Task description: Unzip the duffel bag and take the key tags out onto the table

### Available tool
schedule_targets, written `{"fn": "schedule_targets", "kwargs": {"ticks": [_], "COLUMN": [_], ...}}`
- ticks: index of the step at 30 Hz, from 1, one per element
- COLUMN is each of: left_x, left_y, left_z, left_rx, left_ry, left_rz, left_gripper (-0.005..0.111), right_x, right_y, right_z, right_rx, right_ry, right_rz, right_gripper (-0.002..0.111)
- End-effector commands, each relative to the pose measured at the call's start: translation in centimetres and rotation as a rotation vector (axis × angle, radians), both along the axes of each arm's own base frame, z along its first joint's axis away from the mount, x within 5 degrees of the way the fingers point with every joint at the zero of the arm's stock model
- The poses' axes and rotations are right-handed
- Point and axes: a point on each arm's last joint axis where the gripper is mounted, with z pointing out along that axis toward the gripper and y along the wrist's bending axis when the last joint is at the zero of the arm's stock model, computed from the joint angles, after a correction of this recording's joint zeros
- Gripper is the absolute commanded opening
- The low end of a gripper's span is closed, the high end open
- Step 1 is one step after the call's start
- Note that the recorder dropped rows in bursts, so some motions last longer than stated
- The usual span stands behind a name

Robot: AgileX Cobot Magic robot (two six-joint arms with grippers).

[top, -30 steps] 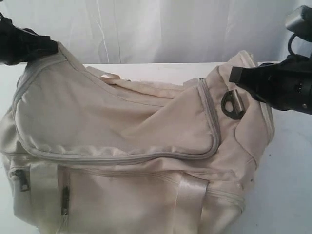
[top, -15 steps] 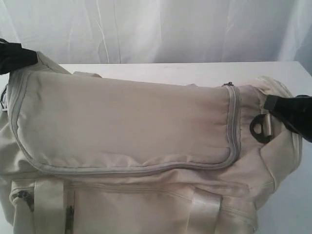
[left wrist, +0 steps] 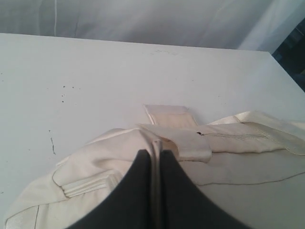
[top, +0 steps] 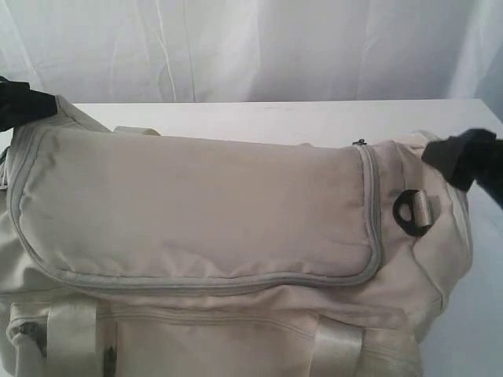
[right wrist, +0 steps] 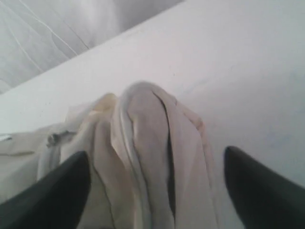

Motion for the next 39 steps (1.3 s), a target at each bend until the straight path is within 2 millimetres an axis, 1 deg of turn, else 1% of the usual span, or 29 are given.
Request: {"fn": "schedule_targets", "kwargs": {"ticks": [1,2,3,4,7,9,13,17,19,21,22,24,29,32,36,38,39], "left_x": [-0.3,-0.3,-0.3,-0.4,-0.4,-0.5,-0.5,-0.5,-0.5,-0.5,-0.5,-0.6,-0.6,-0.6,-0.7,-0.7,-0.7], "left_y": [0.1,0.1,0.0,0.0,-0.1,-0.2,-0.3,-0.3,-0.3,-0.3,-0.3,-0.3,-0.4,-0.4,-0.5,-0.5,-0.5], "left_z": [1.2,1.2,1.2,1.2,1.2,1.2,1.2,1.2,1.2,1.2,1.2,1.2,1.3,1.3,1.3,1.3,1.3], "left_rx": [-0.018,-0.017,-0.009,-0.009,-0.006,0.001,0.001,-0.001,-0.001,-0.001,-0.001,-0.002,-0.005,-0.006,0.020,0.015,0.022], "left_ry": [-0.050,-0.051,-0.056,-0.057,-0.063,-0.070,-0.072,-0.071,-0.071,-0.071,-0.071,-0.071,-0.071,-0.071,-0.096,-0.097,-0.096], "left_rz": [0.001,0.000,-0.006,-0.012,-0.031,-0.044,-0.054,-0.058,-0.058,-0.058,-0.058,-0.060,-0.068,-0.071,-0.092,-0.096,-0.094], "left_gripper": [0.000,0.000,0.000,0.000,0.000,0.000,0.000,0.000,0.000,0.000,0.000,0.000,0.000,0.000,0.000,0.000,0.000], "right_x": [1.7,2.5,3.5,4.7,6.6,7.4,8.6,9.1,9.1,9.1,9.1,9.0,9.0,8.9,8.4,8.1,7.7], "right_y": [-0.2,0.2,0.7,1.1,1.8,2.2,2.7,2.9,3.1,3.3,3.3,3.2,3.2,3.1,2.9,2.6,2.2], "right_z": [3.7,4.5,4.8,4.8,3.7,2.7,0.5,-0.9,-1.4,-1.7,-1.8,-1.9,-1.8,-1.5,-0.2,0.8,1.9], "right_rx": [0.051,0.082,0.106,0.139,0.186,0.196,0.198,0.209,0.231,0.230,0.220,0.200,0.195,0.174,0.109,0.066,0.016], "right_ry": [-0.104,-0.104,-0.088,-0.051,0.034,0.083,0.173,0.239,0.282,0.300,0.302,0.301,0.299,0.274,0.183,0.118,0.045], "right_rz": [-0.056,-0.033,-0.006,0.005,0.017,0.048,0.071,0.073,0.084,0.097,0.103,0.112,0.115,0.127,0.154,0.152,0.145], "right_gripper": [0.087,0.087,0.087,0.087,0.087,0.087,0.086,0.086,0.083,0.076,0.070,0.057,0.016,0.000,0.000,0.000,0.000]}}
